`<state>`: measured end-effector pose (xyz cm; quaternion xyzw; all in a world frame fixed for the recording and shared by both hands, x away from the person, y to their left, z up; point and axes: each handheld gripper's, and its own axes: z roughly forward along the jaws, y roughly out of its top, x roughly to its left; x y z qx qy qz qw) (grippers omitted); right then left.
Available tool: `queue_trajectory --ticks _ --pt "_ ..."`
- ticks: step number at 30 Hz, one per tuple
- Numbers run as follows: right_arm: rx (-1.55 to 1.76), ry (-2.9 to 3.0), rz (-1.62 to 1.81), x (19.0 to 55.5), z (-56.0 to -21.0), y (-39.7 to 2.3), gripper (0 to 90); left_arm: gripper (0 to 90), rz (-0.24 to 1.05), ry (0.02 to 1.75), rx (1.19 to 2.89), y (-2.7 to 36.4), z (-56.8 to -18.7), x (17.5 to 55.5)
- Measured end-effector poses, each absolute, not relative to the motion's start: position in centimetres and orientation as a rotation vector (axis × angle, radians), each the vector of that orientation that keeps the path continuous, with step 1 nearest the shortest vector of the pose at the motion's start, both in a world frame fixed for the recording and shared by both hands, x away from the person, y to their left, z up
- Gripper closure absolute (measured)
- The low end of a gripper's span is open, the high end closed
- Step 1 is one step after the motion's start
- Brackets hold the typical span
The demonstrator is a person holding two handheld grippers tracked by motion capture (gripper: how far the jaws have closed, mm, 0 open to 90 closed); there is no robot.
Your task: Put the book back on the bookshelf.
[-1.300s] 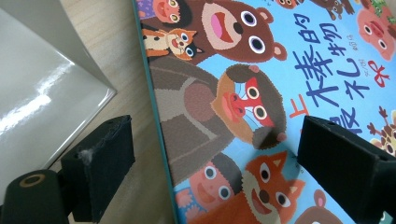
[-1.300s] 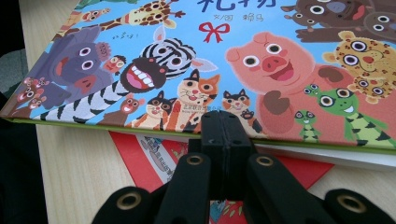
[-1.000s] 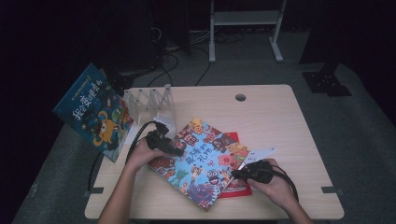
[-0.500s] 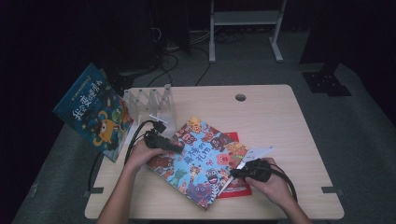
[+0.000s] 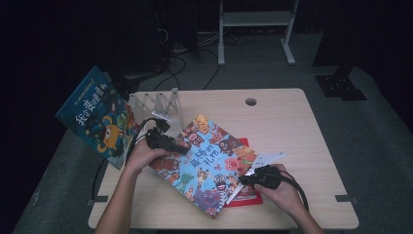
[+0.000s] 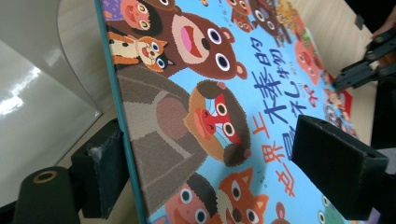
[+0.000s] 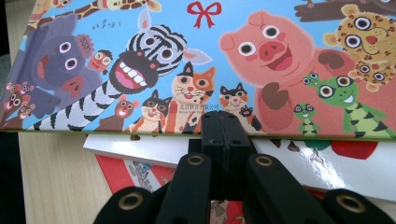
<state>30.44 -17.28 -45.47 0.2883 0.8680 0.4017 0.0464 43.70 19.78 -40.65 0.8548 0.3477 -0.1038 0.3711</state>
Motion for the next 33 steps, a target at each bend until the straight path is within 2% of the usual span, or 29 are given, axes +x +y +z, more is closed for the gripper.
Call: queue_trajectory --ticks 14,22,30,33 --pt "0.858 2.654 1.246 31.0 -45.6 -16.9 89.0 26.3 -0.205 0.852 2.238 19.2 -35.8 43.6" --pt "0.832 2.647 1.261 31.6 -45.8 -16.1 89.1 40.4 -0.177 0.829 2.224 19.2 -32.5 43.4" --pt "0.799 2.648 1.281 32.1 -46.0 -15.4 89.2 46.3 -0.136 0.811 2.291 17.5 -29.8 43.6" --pt "0.771 2.647 1.271 32.4 -46.0 -15.0 89.2 51.1 -0.182 0.771 2.309 16.8 -29.5 43.5"
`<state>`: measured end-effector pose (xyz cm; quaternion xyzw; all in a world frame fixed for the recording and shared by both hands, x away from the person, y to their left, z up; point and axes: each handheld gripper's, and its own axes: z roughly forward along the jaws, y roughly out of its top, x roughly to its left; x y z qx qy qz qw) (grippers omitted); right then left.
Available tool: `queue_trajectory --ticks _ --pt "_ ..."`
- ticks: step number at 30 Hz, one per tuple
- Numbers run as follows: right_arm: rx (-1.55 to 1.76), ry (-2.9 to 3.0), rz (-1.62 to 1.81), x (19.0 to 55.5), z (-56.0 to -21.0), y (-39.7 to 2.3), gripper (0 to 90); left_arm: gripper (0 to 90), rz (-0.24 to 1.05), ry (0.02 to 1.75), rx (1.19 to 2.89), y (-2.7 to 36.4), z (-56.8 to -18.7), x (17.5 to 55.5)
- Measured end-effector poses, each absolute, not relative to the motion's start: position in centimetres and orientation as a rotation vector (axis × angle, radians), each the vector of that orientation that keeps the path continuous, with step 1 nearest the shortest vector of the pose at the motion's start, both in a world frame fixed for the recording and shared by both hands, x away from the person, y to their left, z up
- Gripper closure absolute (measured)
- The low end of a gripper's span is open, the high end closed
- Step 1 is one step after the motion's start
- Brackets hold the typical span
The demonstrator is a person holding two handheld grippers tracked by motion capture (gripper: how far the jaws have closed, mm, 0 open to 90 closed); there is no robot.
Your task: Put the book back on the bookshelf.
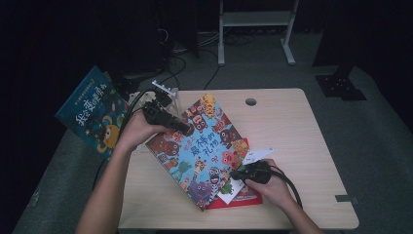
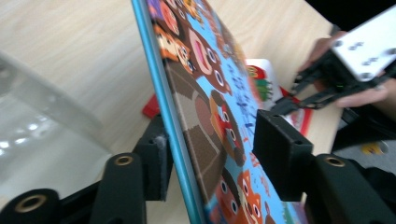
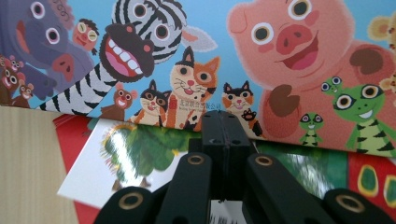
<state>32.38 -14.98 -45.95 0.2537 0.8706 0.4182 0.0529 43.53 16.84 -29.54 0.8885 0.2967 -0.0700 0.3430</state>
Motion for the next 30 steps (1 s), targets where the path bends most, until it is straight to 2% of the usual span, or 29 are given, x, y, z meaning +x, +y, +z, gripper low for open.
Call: queue_trajectory --ticks 3,4,9,16,23,28,29,30 --pt "0.763 2.640 1.272 32.5 -46.0 -14.6 89.2 57.8 -0.212 0.731 2.332 16.2 -29.4 43.3" --pt "0.750 2.633 1.267 32.7 -46.0 -14.2 89.2 58.5 -0.171 0.737 2.378 15.7 -29.1 43.1" --pt "0.734 2.624 1.257 32.8 -46.0 -13.7 89.2 61.1 -0.194 0.795 2.389 16.1 -28.6 43.6" --pt "0.711 2.615 1.266 33.0 -46.0 -13.2 87.9 69.2 -0.293 0.831 2.354 16.1 -27.6 44.0" --pt "0.770 2.552 1.291 33.6 -45.8 -14.7 73.6 73.5 -0.323 0.852 2.374 15.4 -26.6 43.9" --pt "0.890 2.432 1.296 34.5 -45.4 -17.2 58.3 75.4 -0.298 0.848 2.412 15.0 -25.5 43.6" --pt "0.890 2.432 1.296 34.5 -45.4 -17.2 58.3 75.8 -0.298 0.848 2.412 15.0 -25.5 43.6" --pt "0.938 2.391 1.273 35.1 -45.5 -18.3 51.3 76.2 -0.285 0.852 2.421 14.9 -25.1 43.5"
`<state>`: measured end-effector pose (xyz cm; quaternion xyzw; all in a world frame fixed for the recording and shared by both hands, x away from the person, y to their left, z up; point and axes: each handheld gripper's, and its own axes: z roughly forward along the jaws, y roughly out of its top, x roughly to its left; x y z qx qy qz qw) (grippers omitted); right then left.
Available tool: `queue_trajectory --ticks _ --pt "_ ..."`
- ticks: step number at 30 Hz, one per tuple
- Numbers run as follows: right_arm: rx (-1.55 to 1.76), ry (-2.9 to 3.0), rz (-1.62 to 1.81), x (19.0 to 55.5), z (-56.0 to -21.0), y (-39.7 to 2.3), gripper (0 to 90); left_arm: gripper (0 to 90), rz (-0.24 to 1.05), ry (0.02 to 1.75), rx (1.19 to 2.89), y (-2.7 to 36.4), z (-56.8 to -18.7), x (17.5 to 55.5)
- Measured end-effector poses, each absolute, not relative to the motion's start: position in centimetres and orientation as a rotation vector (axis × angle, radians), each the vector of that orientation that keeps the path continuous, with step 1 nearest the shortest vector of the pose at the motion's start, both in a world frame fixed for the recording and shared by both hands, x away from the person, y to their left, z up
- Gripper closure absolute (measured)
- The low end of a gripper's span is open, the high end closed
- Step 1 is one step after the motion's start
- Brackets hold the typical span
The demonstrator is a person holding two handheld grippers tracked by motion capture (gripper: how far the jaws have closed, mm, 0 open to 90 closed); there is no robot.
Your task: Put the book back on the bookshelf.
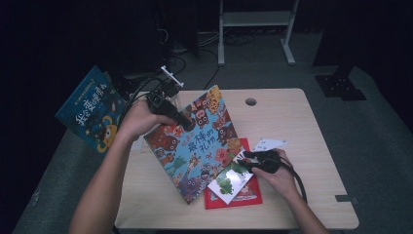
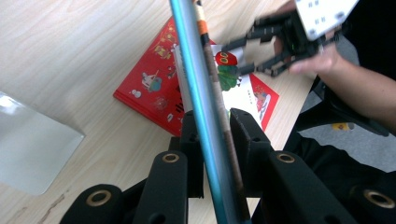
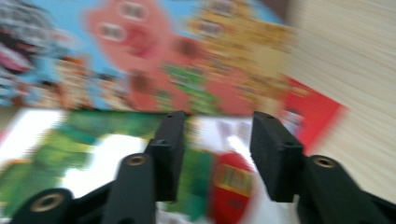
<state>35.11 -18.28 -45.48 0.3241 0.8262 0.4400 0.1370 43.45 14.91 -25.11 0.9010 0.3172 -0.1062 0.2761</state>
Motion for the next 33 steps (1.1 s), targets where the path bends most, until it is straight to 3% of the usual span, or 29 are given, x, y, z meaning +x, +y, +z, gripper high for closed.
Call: queue_trajectory --ticks 7,19,33 --pt "1.099 2.256 1.182 38.0 -45.7 -22.2 36.7 78.6 -0.240 0.854 2.454 14.9 -24.0 42.9" --pt "1.276 2.119 0.999 41.3 -47.0 -26.0 26.6 80.5 -0.076 0.865 2.524 15.8 -22.4 41.6" --pt "1.391 2.090 0.927 42.6 -48.5 -27.2 17.4 80.5 -0.050 0.943 2.445 20.8 -21.4 39.8"
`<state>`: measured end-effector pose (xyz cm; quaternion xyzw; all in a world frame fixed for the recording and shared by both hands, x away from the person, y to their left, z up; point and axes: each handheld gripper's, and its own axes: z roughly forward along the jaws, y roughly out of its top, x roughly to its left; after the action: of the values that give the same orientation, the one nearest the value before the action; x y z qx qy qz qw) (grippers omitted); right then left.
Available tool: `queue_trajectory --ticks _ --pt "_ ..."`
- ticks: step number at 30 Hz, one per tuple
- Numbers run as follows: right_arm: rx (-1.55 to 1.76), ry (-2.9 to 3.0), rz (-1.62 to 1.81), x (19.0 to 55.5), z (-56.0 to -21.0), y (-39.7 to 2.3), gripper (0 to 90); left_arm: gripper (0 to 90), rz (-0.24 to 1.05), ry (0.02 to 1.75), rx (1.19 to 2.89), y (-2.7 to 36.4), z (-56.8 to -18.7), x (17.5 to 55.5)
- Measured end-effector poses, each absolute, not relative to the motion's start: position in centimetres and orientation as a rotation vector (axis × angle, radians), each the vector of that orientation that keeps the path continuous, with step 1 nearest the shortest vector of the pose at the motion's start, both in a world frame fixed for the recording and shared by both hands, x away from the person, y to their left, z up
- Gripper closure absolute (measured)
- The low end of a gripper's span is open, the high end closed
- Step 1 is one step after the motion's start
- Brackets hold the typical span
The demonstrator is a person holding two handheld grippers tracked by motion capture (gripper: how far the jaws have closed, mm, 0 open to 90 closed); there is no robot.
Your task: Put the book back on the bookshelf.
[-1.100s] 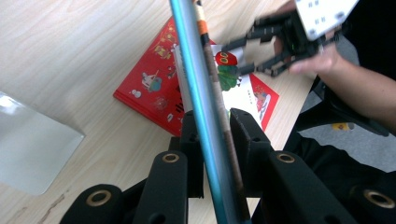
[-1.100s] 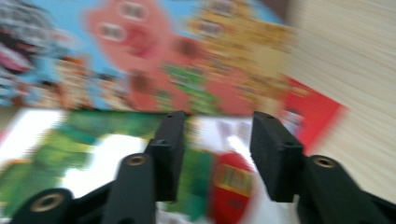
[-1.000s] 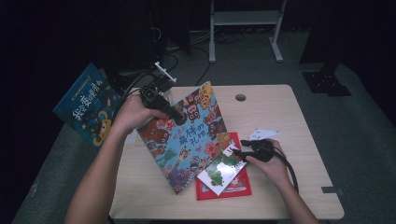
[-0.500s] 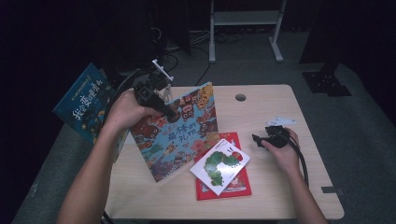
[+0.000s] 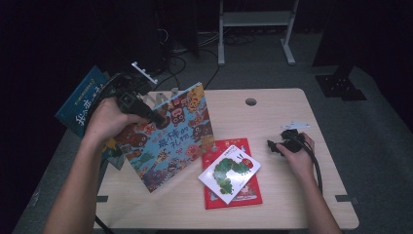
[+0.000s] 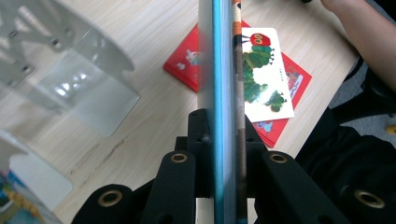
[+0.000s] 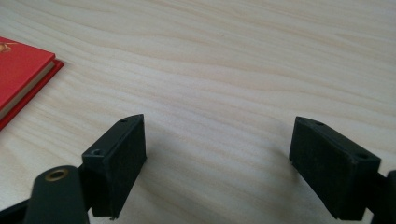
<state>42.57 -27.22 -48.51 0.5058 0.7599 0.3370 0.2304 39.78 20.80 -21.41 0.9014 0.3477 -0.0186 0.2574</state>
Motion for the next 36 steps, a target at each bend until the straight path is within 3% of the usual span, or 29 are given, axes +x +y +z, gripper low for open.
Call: queue_trajectory --ticks 24,36 --pt "1.421 2.095 0.935 42.7 -48.6 -27.3 14.9 80.5 0.008 1.190 2.346 30.9 -22.2 36.4" --pt "1.424 2.089 0.932 42.8 -48.6 -27.4 14.7 80.4 0.027 1.307 2.292 33.9 -22.5 34.7"
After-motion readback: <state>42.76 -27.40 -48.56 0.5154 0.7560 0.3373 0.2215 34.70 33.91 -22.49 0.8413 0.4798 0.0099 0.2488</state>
